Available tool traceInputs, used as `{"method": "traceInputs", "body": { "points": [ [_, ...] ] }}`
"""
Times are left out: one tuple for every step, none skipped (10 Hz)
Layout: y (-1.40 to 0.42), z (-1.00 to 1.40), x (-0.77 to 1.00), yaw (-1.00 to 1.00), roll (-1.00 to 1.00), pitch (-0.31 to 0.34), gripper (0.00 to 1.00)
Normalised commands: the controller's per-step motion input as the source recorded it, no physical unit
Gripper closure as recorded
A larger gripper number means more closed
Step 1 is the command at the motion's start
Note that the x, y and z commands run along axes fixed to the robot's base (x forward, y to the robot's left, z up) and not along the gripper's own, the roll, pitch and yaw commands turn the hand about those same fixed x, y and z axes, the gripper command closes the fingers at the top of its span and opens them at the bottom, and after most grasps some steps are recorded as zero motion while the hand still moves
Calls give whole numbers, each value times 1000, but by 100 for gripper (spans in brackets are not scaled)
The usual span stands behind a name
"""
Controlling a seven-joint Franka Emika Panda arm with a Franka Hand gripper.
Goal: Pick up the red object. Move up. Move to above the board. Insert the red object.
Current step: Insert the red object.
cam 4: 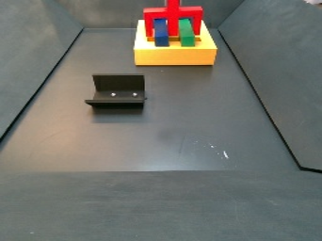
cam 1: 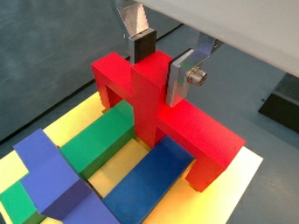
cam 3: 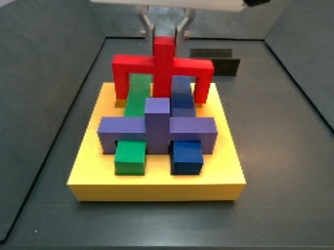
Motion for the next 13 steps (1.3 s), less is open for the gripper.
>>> {"method": "traceInputs", "body": {
  "points": [
    [0, -271, -254, 66, 23, 0, 100],
    [0, -234, -269, 180, 73, 0, 100],
    [0, -166, -103, 183, 60, 0, 100],
    [-49, -123, -6, 157, 21, 0, 100],
    [-9, -171, 0, 157, 31, 0, 100],
    [0, -94, 0, 0, 60, 27, 100],
    [0, 0, 71, 0, 79, 83, 100],
    [54, 0, 260, 0, 121, 147, 100],
    [74, 0, 126, 0, 171, 171, 100],
    [0, 46, 0, 103, 271, 106, 100],
    [-37, 0, 0, 117, 324, 93, 100],
    [-140, -86, 40, 51, 294, 80, 100],
    [-189, -509, 34, 0, 250, 6, 100]
  ]
}}
